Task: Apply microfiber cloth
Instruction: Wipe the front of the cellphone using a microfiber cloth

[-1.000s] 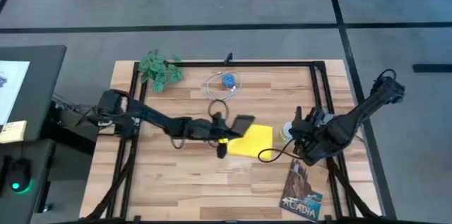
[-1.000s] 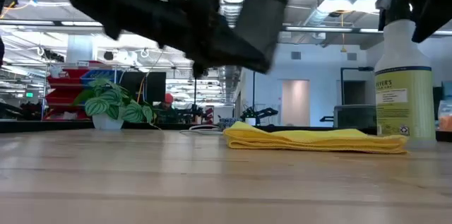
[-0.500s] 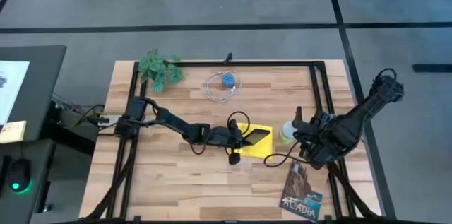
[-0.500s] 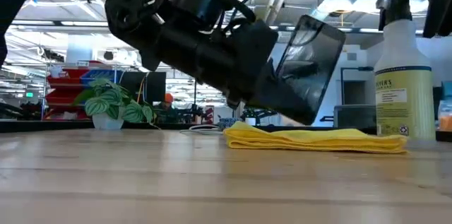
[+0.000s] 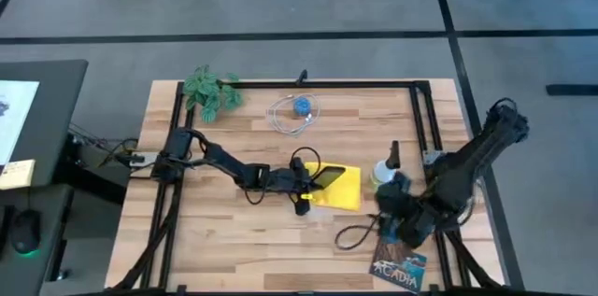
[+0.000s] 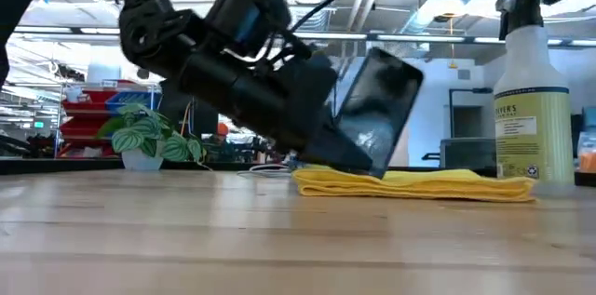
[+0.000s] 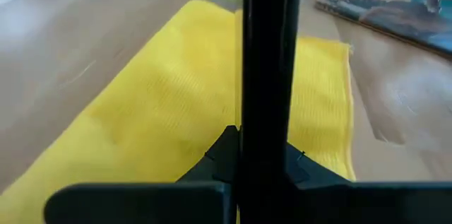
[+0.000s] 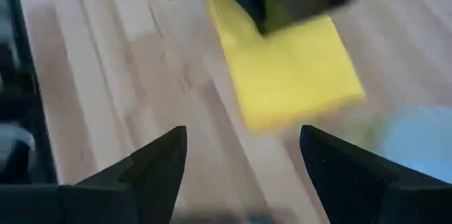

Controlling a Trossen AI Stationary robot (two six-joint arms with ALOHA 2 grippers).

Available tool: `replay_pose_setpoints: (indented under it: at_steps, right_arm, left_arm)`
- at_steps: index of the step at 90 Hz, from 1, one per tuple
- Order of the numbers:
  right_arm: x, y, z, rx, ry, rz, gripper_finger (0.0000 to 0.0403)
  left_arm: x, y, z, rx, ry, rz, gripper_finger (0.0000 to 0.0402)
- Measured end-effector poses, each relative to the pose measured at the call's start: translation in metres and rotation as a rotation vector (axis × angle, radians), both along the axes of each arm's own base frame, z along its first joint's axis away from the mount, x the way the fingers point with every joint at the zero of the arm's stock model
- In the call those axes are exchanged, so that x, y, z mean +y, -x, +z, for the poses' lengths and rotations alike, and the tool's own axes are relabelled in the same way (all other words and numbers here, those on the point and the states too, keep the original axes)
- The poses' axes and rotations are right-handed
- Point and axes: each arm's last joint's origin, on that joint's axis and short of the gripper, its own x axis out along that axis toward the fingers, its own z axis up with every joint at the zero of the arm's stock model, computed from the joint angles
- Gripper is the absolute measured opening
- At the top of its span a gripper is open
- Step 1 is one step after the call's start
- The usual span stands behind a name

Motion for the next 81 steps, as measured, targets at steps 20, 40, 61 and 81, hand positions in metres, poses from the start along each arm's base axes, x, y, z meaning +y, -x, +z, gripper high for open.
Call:
replay_pose_setpoints:
  at_steps: [20, 40, 61, 81]
  right_arm:
    - [-0.013, -0.058, -0.08, 0.157, 0.112, -0.246, 0.0254]
    - [-0.029, -0.092, -0.133, 0.262, 0.111, -0.262, 0.0213]
    - [-0.017, -0.121, -0.146, 0.127, 0.017, -0.068, 0.0181]
    - [-0.012, -0.133, -0.147, 0.057, 0.006, 0.052, 0.0169]
  left_arm:
    - [-0.001, 0.013, -0.007, -0.019, 0.026, 0.015, 0.0011]
    - [0.0, 0.02, -0.007, -0.01, 0.023, 0.028, 0.0011]
    - [0.004, 0.04, 0.013, -0.025, 0.001, 0.067, 0.0011]
    - [0.0, 0.05, 0.033, -0.074, 0.001, 0.064, 0.0011]
